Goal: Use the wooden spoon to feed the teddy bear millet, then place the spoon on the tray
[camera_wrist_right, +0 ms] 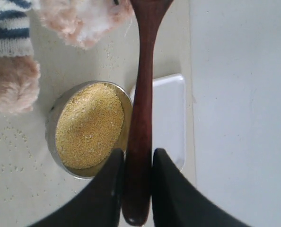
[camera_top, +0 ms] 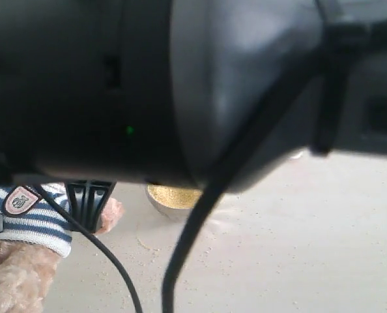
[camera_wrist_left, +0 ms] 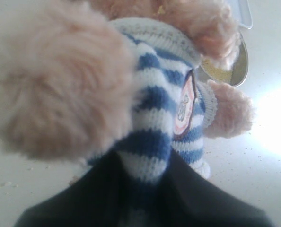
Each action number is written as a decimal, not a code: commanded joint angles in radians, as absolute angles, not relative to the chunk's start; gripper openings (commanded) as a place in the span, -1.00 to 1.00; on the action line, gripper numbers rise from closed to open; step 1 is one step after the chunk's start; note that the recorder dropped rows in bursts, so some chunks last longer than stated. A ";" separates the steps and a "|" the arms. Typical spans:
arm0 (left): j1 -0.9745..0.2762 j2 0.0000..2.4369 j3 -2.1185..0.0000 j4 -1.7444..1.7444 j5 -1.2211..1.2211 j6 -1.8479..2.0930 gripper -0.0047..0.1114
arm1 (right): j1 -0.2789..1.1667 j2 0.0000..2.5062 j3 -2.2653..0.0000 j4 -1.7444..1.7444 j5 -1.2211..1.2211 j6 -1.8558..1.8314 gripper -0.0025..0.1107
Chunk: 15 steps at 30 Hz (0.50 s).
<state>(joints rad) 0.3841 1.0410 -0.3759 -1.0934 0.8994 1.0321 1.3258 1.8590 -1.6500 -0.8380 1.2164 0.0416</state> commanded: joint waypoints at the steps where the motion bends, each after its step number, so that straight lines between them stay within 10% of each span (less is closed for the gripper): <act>1: 0.387 1.033 -0.374 -1.109 0.908 1.038 -0.83 | 1.323 1.804 -1.585 -0.844 1.221 0.129 -0.96; 15: 0.387 1.033 -0.374 -1.109 0.908 1.038 -0.83 | 1.206 1.621 -1.373 -0.754 1.148 0.458 -0.96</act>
<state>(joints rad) 0.3841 1.0410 -0.3759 -1.0934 0.8994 1.0321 1.2484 1.6612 -1.4302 -0.7952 1.1622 0.4128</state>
